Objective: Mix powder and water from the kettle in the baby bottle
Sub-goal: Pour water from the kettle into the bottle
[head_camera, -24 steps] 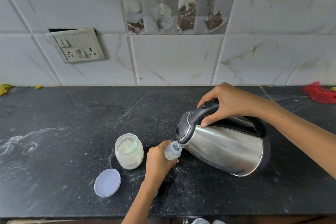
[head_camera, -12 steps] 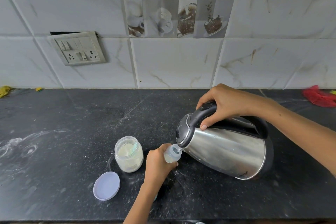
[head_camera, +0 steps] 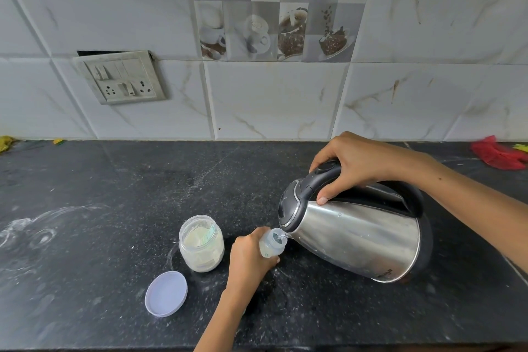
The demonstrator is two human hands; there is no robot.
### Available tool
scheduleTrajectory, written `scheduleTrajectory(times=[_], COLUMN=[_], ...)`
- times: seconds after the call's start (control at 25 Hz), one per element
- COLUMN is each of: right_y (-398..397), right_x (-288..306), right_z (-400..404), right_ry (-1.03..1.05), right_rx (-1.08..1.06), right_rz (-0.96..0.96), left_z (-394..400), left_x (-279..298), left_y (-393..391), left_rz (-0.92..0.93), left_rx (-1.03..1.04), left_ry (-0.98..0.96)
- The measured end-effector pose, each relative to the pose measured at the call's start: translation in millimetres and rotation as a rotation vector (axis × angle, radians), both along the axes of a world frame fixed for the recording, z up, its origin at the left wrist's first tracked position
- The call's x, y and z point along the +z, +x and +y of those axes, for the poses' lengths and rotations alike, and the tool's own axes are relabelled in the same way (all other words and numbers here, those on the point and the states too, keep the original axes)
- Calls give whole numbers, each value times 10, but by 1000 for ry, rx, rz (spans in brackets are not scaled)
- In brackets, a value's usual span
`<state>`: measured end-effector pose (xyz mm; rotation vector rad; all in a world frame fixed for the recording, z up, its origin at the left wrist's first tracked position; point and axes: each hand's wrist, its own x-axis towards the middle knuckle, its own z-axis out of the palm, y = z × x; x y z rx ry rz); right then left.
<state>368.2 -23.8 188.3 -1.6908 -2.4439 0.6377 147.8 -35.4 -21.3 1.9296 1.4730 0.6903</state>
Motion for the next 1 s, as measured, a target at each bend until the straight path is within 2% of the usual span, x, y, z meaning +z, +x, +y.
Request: scheduleTrajectory(times=[1.0], right_y=[-123], right_x=[52], right_z=[118], right_ry=[-50], right_rx=[26], right_rz=[-64], left_z=[-8], left_x=[-34], left_y=[-27], left_rz=[-15], left_rx=[20], left_ry=[-15])
